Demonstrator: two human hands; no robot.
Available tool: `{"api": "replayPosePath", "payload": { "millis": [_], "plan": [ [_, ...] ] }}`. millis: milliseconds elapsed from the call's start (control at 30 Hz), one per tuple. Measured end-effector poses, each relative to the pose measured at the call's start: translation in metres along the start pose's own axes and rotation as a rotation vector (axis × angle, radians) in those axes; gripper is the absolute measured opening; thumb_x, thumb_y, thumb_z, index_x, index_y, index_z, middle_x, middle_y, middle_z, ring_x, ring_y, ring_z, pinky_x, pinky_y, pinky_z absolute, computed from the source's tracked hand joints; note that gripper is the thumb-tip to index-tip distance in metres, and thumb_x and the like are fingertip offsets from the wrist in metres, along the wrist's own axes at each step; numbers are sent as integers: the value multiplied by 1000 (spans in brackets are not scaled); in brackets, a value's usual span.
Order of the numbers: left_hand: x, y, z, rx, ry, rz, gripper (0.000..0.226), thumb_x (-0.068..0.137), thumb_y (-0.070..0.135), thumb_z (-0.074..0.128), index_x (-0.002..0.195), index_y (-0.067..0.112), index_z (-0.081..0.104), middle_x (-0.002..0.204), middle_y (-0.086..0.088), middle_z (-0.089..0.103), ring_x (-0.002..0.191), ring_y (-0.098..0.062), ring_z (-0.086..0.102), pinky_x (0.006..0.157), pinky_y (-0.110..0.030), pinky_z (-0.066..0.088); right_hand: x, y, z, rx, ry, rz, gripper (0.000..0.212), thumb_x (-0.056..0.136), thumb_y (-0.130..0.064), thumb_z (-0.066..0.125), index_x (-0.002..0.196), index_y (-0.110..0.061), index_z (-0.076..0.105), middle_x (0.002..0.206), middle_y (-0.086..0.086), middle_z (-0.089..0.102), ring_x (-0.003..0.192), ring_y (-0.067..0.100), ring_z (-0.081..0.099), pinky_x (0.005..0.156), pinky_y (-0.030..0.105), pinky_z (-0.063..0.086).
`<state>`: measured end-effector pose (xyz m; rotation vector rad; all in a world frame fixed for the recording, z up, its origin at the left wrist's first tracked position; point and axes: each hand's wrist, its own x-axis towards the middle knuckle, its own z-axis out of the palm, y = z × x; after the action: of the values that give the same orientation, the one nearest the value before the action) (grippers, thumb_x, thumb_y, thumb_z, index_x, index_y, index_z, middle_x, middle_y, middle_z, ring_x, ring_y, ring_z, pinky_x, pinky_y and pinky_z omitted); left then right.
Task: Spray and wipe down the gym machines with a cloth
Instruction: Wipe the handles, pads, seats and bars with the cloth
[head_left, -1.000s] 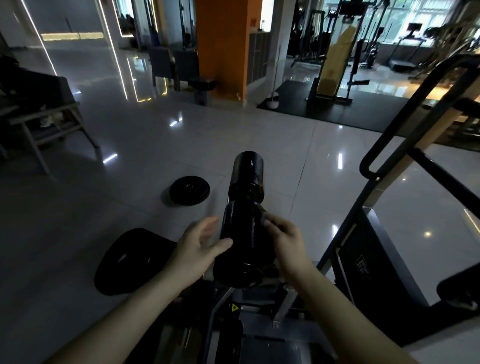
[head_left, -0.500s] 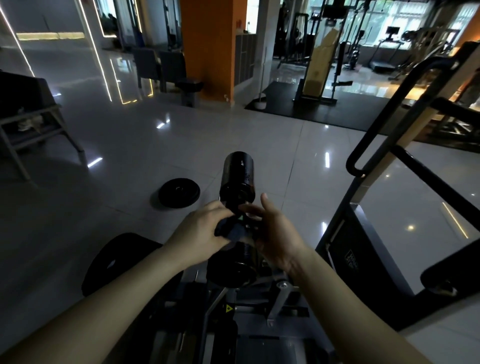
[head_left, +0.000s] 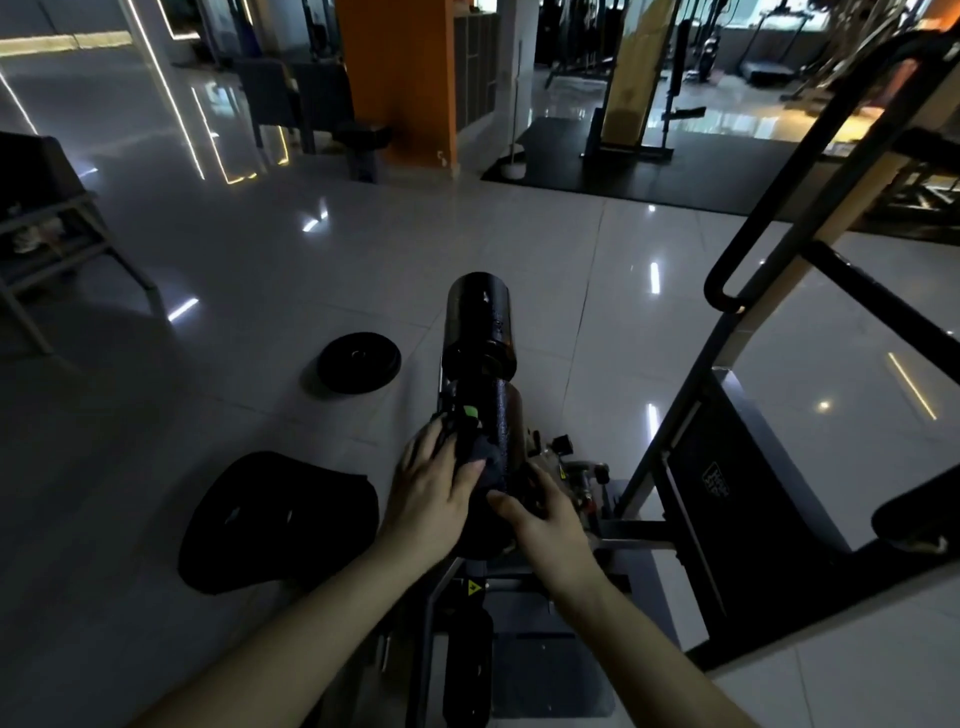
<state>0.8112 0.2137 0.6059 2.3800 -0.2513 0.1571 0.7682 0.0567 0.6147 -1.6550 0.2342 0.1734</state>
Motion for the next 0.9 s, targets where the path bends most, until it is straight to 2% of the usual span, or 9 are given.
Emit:
{"api": "replayPosePath", "payload": {
  "millis": [133,200,267,433,500,600,700,800,900],
  "plan": [
    [42,-5,8,-4,-68,-103,62,106,42,43,160,14,28,167,-14,21,154,-29,19,123,-37,19,-4,-6,-16,63,-91,-4,37,99,-9,62,130,-31,60,109,-16,76,101,-3,70,80,13,54],
    [65,-1,11,-23,-102,-169,64,108,41,39,162,14,18,168,-15,16,155,-29,17,123,-37,18,-3,-7,-19,22,-106,-8,38,100,-7,61,123,-37,60,105,-23,76,101,-5,69,78,10,52],
    [87,6,11,-43,-109,-269,67,109,44,34,163,9,13,168,-17,16,154,-31,19,122,-38,20,-2,-8,-19,-14,-120,-14,39,99,-8,62,125,-38,60,111,-21,75,105,-3,69,81,11,52],
    [97,11,8,-104,-89,-352,69,109,44,34,162,5,14,165,-21,22,152,-34,25,120,-38,23,-5,-10,-18,-42,-134,-3,39,98,-13,65,125,-41,59,120,-11,74,108,1,69,91,19,55],
    [78,11,3,-103,-104,-323,65,110,40,34,162,7,15,166,-18,24,152,-32,26,121,-38,24,-6,-8,-19,-30,-132,7,39,98,-11,64,119,-43,59,117,-11,75,103,-1,70,81,14,54],
    [34,15,-5,-25,-92,-236,57,110,31,35,159,4,24,162,-16,33,149,-29,33,118,-31,26,-4,-3,-24,26,-119,35,43,100,0,56,111,-41,58,91,-23,76,83,-9,71,64,8,50],
    [-24,15,-10,-1,-104,-202,51,109,32,37,152,3,38,156,-15,42,143,-27,41,111,-21,27,-6,3,-25,59,-92,62,48,99,6,50,124,-34,57,85,-26,75,83,-9,71,64,9,52],
    [-46,12,-4,-31,-146,-256,59,104,48,36,144,6,47,144,-12,52,131,-26,51,108,-31,39,-9,3,-23,77,-99,51,48,99,6,48,116,-38,55,81,-28,75,81,-10,71,63,8,52],
    [-16,14,6,-93,-86,-367,61,105,46,41,143,-1,45,143,-19,49,132,-32,49,109,-36,38,-8,0,-22,100,-93,60,47,99,6,49,118,-36,55,81,-25,75,78,-9,71,62,8,51]
  ]
}}
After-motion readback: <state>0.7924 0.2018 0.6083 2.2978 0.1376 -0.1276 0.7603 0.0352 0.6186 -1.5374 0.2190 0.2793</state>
